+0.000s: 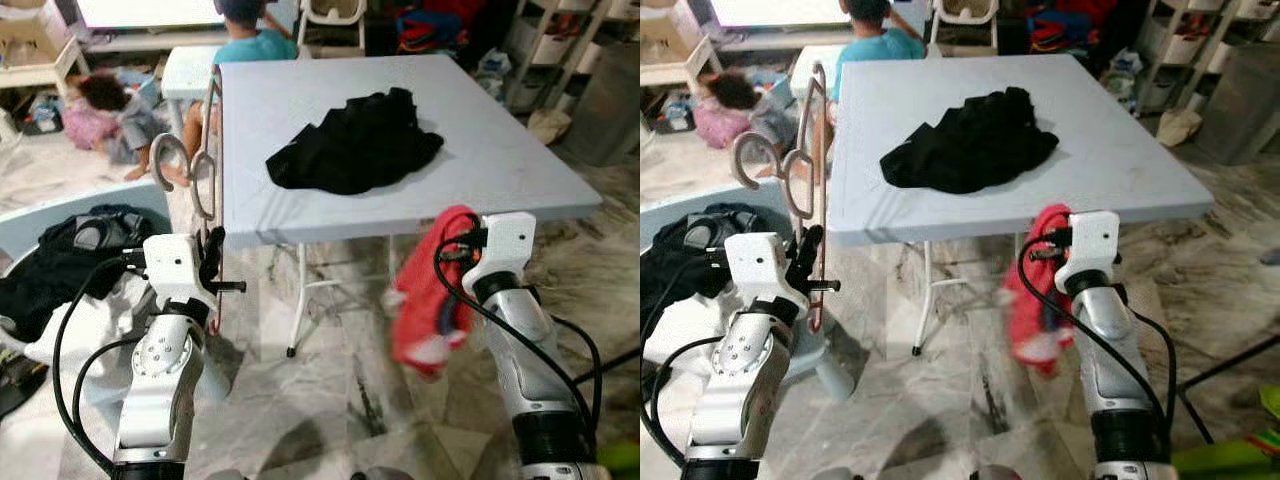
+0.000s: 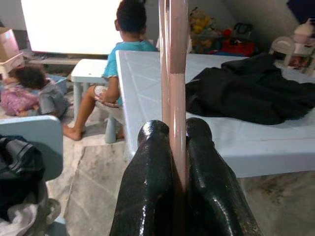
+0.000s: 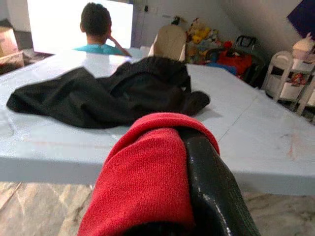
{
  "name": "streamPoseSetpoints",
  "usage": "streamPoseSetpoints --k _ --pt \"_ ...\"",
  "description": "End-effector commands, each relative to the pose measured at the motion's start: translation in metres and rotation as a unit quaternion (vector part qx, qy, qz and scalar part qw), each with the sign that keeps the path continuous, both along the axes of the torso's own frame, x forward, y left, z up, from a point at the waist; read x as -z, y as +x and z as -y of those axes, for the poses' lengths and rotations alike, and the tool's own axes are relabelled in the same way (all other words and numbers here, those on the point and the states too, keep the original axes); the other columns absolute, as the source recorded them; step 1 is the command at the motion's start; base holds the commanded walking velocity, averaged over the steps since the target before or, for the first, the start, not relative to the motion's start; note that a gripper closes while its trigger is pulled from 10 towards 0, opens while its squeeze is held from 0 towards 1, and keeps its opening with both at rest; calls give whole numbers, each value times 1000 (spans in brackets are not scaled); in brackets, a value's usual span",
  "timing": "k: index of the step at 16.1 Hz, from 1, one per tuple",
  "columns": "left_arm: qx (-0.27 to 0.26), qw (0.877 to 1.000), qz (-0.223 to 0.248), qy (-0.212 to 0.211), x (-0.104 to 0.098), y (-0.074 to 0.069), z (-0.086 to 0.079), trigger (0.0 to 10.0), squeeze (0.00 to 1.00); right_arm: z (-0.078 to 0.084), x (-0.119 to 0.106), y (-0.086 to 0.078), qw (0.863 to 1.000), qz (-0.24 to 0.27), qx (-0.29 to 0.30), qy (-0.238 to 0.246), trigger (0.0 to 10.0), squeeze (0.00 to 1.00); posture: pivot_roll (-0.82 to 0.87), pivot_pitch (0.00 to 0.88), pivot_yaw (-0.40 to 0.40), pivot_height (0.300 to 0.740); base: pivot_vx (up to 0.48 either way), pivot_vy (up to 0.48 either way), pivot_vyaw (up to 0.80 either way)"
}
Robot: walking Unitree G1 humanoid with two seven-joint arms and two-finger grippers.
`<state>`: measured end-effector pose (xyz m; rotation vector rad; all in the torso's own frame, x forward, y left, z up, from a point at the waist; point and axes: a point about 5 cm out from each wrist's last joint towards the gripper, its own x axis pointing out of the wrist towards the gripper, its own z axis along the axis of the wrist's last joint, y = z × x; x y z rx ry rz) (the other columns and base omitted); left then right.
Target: Hang hanger
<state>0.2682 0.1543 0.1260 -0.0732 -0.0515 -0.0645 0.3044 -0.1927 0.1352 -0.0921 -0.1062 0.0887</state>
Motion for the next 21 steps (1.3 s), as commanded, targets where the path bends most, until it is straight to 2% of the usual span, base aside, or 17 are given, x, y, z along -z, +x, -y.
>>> streamPoseSetpoints --k 1,9,12,14,21 --pt "4 999 31 -1 -17 3 3 10000 0 -1 -18 3 999 34 -1 3 10000 0 -18 45 -22 740 326 0 0" --pt "10 999 37 -5 -19 4 5 10000 0 -4 -17 4 999 32 -7 5 10000 0 -18 45 -18 740 429 0 0" --pt "12 999 41 -5 -22 5 7 10000 0 -6 -21 5 999 38 -8 5 10000 0 -19 45 -20 740 480 0 540" --pt "12 999 42 -5 -23 6 7 10000 0 -10 -28 7 999 51 -17 2 10000 0 -19 45 -20 740 480 0 0" --pt "14 999 38 -8 -22 5 9 10000 0 -11 -28 7 999 50 -17 9 10000 0 -18 45 -23 740 480 0 0"
